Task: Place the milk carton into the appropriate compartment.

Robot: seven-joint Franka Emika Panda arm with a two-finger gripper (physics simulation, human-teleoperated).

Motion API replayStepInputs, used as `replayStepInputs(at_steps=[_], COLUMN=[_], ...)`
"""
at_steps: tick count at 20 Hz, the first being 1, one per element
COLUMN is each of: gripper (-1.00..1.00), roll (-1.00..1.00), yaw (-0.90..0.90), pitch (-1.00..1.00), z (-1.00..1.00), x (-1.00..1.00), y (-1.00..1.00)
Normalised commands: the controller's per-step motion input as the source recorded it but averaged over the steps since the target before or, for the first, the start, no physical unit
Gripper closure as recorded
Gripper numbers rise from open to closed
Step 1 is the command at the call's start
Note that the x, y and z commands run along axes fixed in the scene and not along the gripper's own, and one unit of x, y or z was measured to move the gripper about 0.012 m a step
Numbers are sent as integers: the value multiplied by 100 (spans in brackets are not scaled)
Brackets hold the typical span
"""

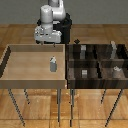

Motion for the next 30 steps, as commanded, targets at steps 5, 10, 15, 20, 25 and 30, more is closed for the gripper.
replayStepInputs(at_steps=[5,10,15,20,25,30], gripper=[-100,-100,-100,-100,-100,-100], roll=[0,0,0,0,0,0], yaw=[-3,0,0,0,0,0], pitch=[0,0,0,0,0,0], z=[0,0,0,0,0,0], x=[0,20,80,0,20,40], y=[80,20,0,-20,-20,0])
